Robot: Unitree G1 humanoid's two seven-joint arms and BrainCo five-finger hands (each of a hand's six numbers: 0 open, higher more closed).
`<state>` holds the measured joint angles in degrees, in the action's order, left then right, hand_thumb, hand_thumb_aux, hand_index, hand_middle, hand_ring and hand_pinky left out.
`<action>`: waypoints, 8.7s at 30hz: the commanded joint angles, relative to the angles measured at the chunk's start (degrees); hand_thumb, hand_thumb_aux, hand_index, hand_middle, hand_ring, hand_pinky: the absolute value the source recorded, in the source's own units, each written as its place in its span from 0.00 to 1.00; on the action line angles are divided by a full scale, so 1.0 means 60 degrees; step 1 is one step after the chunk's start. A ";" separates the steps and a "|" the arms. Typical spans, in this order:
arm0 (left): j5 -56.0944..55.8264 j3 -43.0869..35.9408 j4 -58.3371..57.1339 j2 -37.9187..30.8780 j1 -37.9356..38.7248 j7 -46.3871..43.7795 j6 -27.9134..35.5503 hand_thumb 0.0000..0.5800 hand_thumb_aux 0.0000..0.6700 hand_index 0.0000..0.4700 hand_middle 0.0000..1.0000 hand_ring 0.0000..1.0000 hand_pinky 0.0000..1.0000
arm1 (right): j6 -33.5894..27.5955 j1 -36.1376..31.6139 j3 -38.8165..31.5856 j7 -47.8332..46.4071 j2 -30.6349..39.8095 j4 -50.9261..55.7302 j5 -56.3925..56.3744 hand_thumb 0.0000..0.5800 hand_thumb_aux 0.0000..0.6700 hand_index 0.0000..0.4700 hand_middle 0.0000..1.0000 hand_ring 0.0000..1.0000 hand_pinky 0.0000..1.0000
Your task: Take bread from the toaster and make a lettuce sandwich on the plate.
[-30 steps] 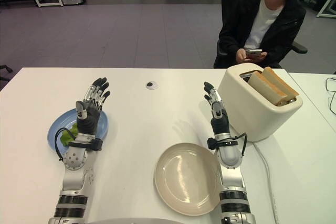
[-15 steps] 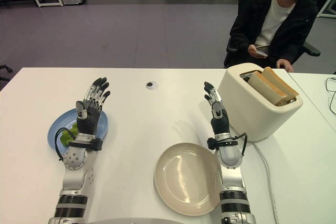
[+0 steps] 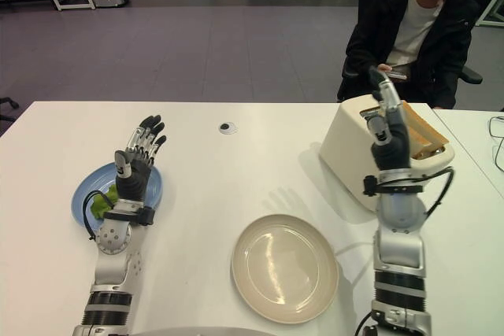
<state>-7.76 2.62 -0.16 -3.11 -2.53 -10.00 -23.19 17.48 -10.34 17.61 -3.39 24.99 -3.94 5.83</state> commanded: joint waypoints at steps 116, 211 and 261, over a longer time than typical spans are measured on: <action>0.9291 -0.1595 -0.3381 -0.6601 -0.0388 0.1090 0.2020 0.63 0.39 0.39 0.00 0.00 0.00 | -0.3742 0.0466 -0.0521 -0.5795 0.1513 -0.2467 -0.5689 0.00 0.00 0.00 0.00 0.00 0.00; 0.8910 -0.3992 0.3612 -0.2785 -0.2604 -0.1620 0.1107 0.00 0.00 0.00 0.00 0.00 0.00 | -0.1172 -0.2272 0.0937 0.0293 0.4167 0.0260 0.0973 1.00 1.00 1.00 0.00 0.00 0.00; 0.6752 -0.5015 0.3839 -0.3558 -0.1531 -0.2099 -0.1687 0.00 0.00 0.00 0.00 0.00 0.00 | -0.5183 -0.0378 -0.4398 -1.0133 0.4439 -0.1710 -0.2569 0.00 0.00 0.00 0.00 0.00 0.00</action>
<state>32.79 -28.02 23.53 -23.66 -11.81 -21.83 -33.13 -12.62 -10.83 -10.66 -63.91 51.68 -13.28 -7.64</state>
